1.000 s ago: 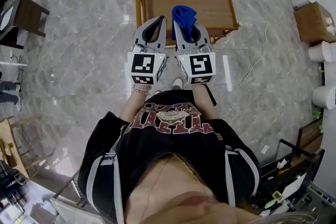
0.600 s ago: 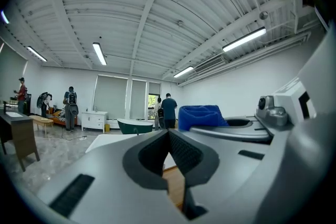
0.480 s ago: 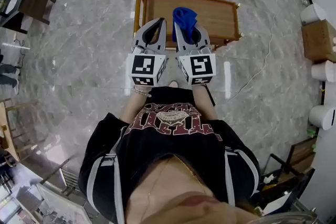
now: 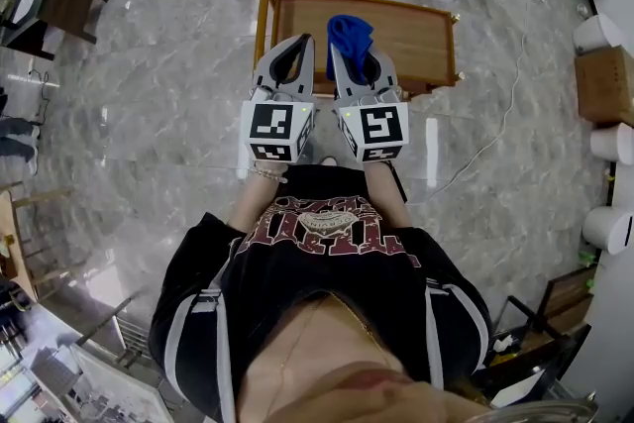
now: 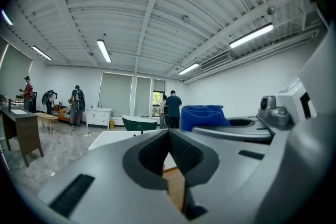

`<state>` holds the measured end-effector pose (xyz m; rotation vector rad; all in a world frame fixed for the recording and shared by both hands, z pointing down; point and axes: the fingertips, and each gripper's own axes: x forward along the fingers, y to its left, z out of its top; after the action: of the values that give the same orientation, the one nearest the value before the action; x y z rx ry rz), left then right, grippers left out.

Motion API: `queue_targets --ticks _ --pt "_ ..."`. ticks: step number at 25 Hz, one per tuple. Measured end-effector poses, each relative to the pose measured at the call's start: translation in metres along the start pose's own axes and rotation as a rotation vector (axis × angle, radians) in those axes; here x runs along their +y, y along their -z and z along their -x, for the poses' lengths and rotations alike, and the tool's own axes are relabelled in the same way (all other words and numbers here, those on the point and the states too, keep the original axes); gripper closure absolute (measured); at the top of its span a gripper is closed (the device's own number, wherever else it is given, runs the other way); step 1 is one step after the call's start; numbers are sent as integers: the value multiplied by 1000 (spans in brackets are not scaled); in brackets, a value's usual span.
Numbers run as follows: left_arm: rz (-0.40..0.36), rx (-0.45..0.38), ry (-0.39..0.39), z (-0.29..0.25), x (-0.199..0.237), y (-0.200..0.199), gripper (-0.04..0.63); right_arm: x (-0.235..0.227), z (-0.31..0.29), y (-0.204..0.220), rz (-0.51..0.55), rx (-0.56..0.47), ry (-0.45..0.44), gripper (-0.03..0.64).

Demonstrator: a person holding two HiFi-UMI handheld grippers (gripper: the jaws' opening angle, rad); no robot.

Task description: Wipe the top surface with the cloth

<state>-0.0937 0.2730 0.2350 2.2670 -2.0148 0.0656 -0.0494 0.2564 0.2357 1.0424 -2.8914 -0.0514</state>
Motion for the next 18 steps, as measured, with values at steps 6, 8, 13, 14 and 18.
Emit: queue_targets --ticks 6,8,13,14,18 --pt "13 4 40 -40 21 -2 548 -15 -39 2 7 17 24 561" --pt "13 3 54 -55 32 -4 548 -20 -56 1 8 20 33 561" --pt "18 4 88 -91 60 -7 548 -31 -97 3 13 29 55 561" --pt "18 4 91 -97 65 -7 548 -33 -104 4 14 32 59 561" --pt "20 5 101 -118 83 -5 548 -41 -132 9 13 45 70 561"
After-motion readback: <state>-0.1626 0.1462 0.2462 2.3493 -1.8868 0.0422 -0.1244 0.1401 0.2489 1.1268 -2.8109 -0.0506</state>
